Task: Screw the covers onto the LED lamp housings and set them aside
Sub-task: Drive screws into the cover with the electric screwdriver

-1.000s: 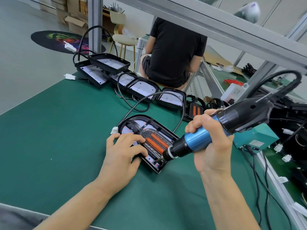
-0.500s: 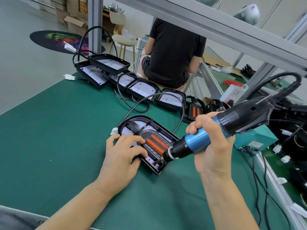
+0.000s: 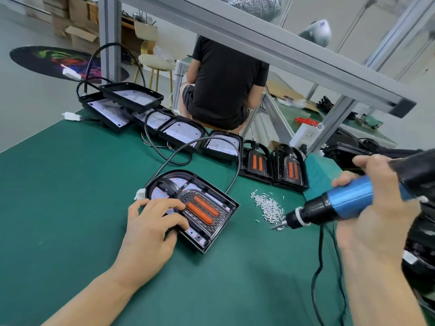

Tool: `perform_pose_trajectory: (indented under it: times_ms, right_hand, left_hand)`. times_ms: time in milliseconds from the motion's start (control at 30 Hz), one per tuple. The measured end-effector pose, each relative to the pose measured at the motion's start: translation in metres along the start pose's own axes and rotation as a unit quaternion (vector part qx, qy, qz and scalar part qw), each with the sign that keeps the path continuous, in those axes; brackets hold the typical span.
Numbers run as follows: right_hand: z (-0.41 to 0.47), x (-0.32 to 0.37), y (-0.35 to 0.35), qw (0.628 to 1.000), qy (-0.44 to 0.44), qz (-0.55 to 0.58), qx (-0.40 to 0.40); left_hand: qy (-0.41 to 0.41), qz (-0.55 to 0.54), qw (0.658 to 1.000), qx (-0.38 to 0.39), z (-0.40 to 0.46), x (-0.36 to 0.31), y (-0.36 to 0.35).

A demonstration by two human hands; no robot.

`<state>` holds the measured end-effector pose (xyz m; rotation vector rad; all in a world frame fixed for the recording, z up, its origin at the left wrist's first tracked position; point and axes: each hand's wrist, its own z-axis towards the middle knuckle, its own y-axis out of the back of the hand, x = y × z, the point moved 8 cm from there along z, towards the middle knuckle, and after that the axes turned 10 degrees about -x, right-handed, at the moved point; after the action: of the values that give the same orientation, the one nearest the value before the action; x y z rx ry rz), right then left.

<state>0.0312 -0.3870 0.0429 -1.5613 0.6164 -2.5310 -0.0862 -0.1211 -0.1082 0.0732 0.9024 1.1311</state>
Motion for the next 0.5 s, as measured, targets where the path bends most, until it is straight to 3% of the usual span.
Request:
perform_pose_trajectory:
  times_ms: [167,267,500]
  right_hand:
    - [0.039,0.007,0.046,0.99,0.002,-0.135,-0.051]
    - [0.058,-0.005,0.067,0.963,-0.029,-0.264,-0.045]
    - [0.06,-0.082,0.109,0.818,-0.203,-0.535,0.055]
  left_hand:
    - [-0.004,-0.001,1.0,-0.007,0.0,-0.001,0.0]
    - [0.0,0.005,1.0,-0.012,0.001,-0.001,0.001]
    - [-0.004,0.0,1.0,-0.014,0.001,-0.003,0.002]
